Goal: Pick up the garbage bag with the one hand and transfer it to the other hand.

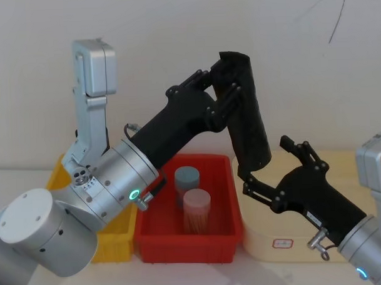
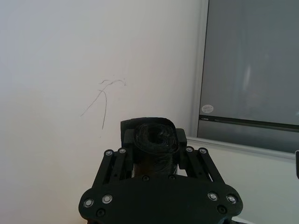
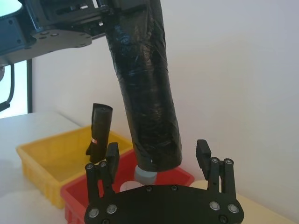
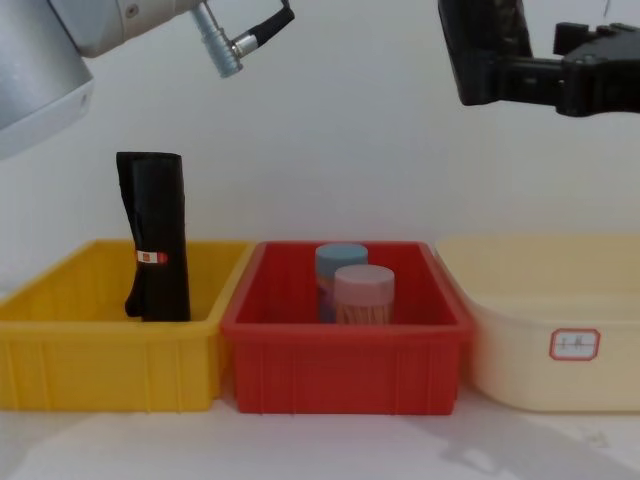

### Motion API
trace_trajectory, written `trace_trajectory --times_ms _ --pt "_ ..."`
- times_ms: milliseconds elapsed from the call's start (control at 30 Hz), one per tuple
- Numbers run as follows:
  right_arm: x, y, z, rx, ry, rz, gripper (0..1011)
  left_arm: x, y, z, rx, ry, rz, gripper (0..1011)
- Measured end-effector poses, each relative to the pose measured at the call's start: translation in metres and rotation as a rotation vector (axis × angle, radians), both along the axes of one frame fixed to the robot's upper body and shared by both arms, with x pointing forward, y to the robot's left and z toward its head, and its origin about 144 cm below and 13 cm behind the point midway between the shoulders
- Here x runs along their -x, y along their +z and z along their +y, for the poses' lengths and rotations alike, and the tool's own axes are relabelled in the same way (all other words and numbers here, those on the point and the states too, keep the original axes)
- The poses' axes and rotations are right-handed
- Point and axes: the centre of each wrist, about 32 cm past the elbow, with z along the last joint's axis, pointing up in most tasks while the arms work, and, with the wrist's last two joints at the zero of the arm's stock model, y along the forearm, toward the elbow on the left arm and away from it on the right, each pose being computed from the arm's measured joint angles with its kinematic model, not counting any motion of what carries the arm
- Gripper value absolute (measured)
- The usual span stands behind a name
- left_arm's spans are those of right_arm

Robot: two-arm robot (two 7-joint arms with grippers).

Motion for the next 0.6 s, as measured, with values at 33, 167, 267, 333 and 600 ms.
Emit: trace_trajectory --times_ms 33,167,267,333,600 --pt "-0.001 0.0 0.0 -0.001 0.002 -0.001 1001 0.0 0.0 0.0 0.0 0.0 0.0 495" --pt "-0.004 0.0 0.002 -0.006 0.013 -0.003 1001 0.0 0.0 0.0 0.0 0.0 0.0 495" --pt "-0.007 0.0 0.003 -0.01 0.02 -0.003 1001 0.0 0.0 0.0 0.0 0.0 0.0 495" --pt "-0.009 0.0 0.004 -0.014 0.024 -0.003 1001 0.0 0.0 0.0 0.0 0.0 0.0 495" --pt "-0.015 0.002 0.007 -0.025 0.029 -0.001 1001 0.0 0.0 0.0 0.0 0.0 0.0 495"
